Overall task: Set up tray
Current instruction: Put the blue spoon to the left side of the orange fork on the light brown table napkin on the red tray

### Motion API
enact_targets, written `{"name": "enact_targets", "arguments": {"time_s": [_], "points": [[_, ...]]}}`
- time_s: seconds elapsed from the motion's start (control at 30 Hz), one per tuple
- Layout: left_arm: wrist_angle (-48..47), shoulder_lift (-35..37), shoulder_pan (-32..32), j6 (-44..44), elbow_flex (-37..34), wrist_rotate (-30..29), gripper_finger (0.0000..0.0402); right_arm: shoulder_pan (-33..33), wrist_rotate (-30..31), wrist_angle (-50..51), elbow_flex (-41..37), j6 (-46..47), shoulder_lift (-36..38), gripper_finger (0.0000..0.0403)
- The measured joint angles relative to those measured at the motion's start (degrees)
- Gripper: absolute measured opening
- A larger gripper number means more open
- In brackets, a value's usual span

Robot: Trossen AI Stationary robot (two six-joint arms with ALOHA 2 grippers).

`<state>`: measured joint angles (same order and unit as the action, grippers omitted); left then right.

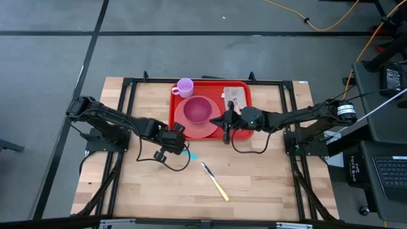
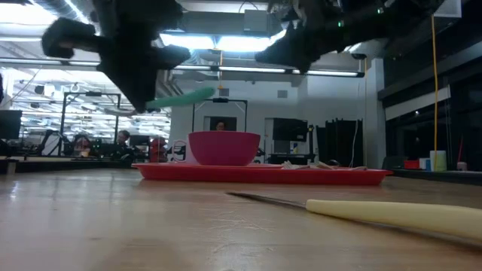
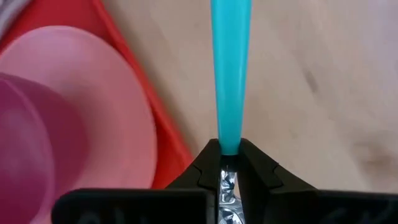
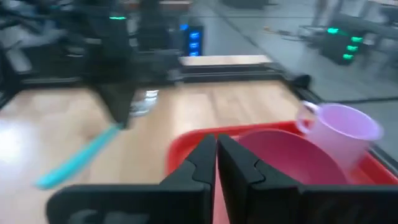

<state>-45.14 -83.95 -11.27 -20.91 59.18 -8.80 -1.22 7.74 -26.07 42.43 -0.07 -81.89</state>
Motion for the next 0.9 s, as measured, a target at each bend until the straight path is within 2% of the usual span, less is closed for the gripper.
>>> {"name": "enact_targets", "arguments": {"time_s": [0.27,0.4,0.7,0.9], "points": [[-3.2,-5.0,3.0,-5.5,6.0,-5.6,0.0018,3.3,-1.4,21.6,11.2,-3.3,0.0,0.0021],[-3.0,-6.2,4.4,-6.9,8.3,-7.5,0.0018,5.6,0.4,28.0,13.9,-3.5,0.0,0.0021],[-3.0,-6.4,7.5,-8.8,9.7,-8.7,0.0018,11.7,12.4,29.5,13.6,-7.2,0.0,0.0021],[-2.2,-6.4,8.0,-10.0,9.7,-11.4,0.0018,12.8,13.3,25.6,13.5,-7.2,-2.1,0.0021]]}}
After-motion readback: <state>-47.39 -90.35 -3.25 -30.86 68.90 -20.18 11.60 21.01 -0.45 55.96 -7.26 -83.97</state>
